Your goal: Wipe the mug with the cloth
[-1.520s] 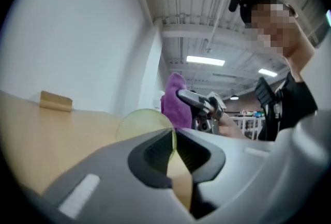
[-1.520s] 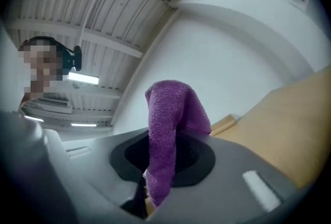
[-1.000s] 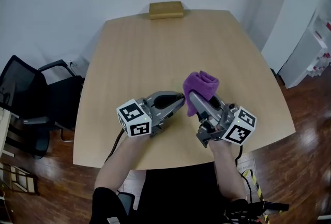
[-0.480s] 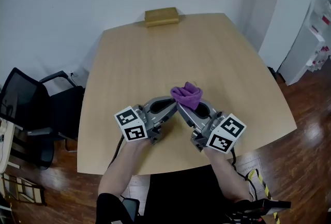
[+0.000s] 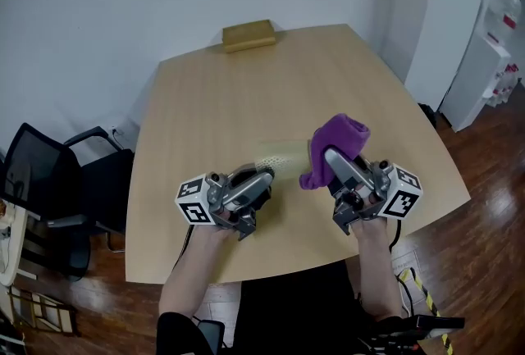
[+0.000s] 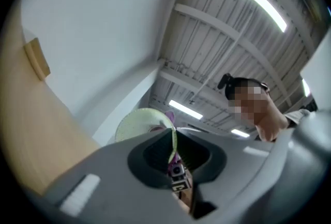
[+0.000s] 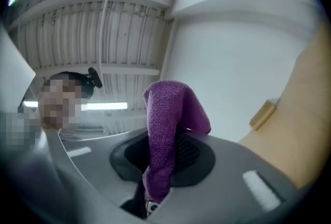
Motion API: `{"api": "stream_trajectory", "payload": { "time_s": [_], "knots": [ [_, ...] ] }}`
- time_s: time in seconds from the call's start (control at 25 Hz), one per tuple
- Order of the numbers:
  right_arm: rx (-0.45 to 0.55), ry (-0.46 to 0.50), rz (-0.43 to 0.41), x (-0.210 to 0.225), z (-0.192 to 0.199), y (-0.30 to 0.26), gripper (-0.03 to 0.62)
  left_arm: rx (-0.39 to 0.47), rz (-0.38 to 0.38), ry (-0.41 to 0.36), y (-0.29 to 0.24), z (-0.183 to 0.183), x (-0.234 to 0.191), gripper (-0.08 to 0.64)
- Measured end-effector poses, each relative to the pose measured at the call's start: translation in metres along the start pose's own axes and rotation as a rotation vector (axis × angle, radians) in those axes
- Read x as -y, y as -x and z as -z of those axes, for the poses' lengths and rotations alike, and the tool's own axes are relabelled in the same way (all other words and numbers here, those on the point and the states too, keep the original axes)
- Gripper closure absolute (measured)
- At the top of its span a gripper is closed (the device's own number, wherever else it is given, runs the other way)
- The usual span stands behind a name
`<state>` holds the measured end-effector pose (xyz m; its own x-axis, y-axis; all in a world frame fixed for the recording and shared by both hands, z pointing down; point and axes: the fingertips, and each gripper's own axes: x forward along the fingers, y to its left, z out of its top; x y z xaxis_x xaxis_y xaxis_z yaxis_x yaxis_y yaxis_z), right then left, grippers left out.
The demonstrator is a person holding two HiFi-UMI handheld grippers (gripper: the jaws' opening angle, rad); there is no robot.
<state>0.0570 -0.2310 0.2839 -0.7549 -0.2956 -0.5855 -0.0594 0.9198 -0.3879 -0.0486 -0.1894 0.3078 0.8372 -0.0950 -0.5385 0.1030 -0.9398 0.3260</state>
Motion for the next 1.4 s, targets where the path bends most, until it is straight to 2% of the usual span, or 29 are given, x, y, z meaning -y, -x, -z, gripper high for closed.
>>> {"api": "stream_trajectory", "payload": {
  "time_s": [0.08, 0.16, 0.24, 0.32, 0.4, 0.52, 0.6, 0.72, 0.8, 0.88, 1.08, 1.28, 1.4],
  "knots": [
    [-0.031, -0.045, 0.006, 0.008, 0.012, 0.002, 0.537, -0.051, 0.025, -0.018, -0.007, 0.011, 0.006, 0.512],
    [-0.044, -0.072, 0.061, 0.026, 0.017, 0.011, 0.537, -0.072, 0.024, -0.028, -0.008, 0.015, 0.006, 0.512],
    [-0.101, -0.056, 0.168, 0.048, 0.026, 0.02, 0.536, -0.086, -0.008, -0.026, -0.006, 0.018, -0.002, 0.512],
    [-0.164, 0.011, 0.322, 0.07, 0.027, 0.034, 0.536, -0.088, -0.049, -0.03, -0.001, 0.014, -0.012, 0.517],
    [-0.162, 0.048, 0.412, 0.087, 0.017, 0.05, 0.535, -0.116, -0.121, -0.087, 0.005, 0.004, -0.026, 0.517],
    [-0.103, -0.019, 0.378, 0.095, 0.008, 0.058, 0.537, -0.265, -0.346, -0.252, 0.021, -0.012, -0.064, 0.517],
    [-0.085, -0.049, 0.349, 0.096, 0.004, 0.062, 0.537, -0.327, -0.454, -0.294, 0.029, -0.023, -0.093, 0.517],
    [-0.069, -0.066, 0.31, 0.087, 0.006, 0.059, 0.537, -0.347, -0.502, -0.278, 0.041, -0.036, -0.124, 0.517],
    [-0.076, -0.071, 0.281, 0.08, 0.014, 0.051, 0.535, -0.402, -0.533, -0.271, 0.054, -0.037, -0.136, 0.517],
    [-0.086, -0.077, 0.258, 0.076, 0.02, 0.045, 0.537, -0.516, -0.572, -0.276, 0.066, -0.033, -0.147, 0.517],
    [-0.082, -0.144, 0.214, 0.075, 0.027, 0.042, 0.536, -0.891, -0.633, -0.312, 0.072, -0.033, -0.184, 0.516],
    [-0.097, -0.178, 0.185, 0.069, 0.04, 0.037, 0.537, -1.267, -0.589, -0.28, 0.073, -0.015, -0.213, 0.515],
    [-0.113, -0.18, 0.192, 0.071, 0.043, 0.04, 0.535, -1.442, -0.56, -0.258, 0.076, 0.001, -0.227, 0.515]
  ]
}}
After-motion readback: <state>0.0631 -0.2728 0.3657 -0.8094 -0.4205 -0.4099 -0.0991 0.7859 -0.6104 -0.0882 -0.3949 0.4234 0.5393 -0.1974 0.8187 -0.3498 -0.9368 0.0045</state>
